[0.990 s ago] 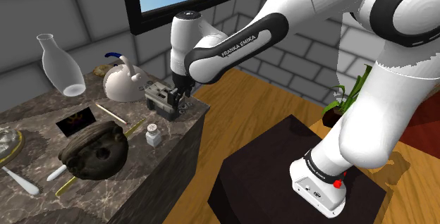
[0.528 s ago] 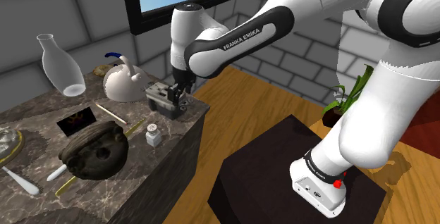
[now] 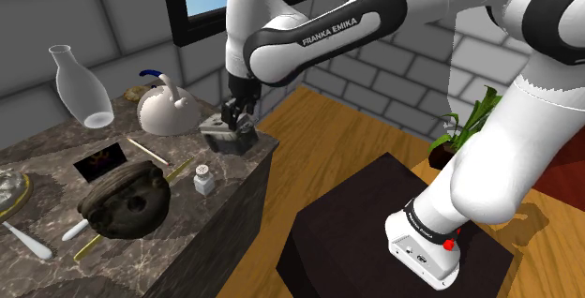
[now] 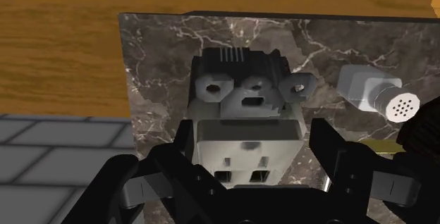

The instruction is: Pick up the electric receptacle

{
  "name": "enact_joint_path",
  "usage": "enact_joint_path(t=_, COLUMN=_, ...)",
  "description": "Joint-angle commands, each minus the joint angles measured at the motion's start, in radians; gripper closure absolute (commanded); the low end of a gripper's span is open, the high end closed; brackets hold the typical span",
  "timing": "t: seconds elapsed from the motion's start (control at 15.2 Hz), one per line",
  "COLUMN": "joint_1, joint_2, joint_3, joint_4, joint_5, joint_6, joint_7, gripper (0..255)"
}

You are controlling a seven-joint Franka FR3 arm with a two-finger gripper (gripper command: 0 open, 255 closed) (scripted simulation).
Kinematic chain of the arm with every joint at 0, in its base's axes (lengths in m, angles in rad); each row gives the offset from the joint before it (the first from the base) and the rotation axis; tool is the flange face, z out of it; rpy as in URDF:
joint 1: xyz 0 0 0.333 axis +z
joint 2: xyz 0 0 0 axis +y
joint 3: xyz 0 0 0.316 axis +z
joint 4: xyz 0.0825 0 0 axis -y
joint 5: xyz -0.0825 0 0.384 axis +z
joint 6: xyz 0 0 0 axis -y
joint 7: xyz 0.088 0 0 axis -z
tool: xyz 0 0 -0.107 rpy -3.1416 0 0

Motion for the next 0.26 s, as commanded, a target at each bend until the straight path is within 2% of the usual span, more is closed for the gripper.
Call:
enact_joint_path(t=0.0, joint_1=-0.003, joint_2=-0.015, joint_3=0.001, joint_4=0.012, joint_5=0.008, joint_6=-0.025, joint_7=-0.008, gripper=255)
enact_joint_path(t=0.2, joint_1=-0.003, joint_2=-0.022, joint_3=0.001, joint_4=0.020, joint_5=0.011, joint_6=-0.039, joint_7=-0.010, gripper=255)
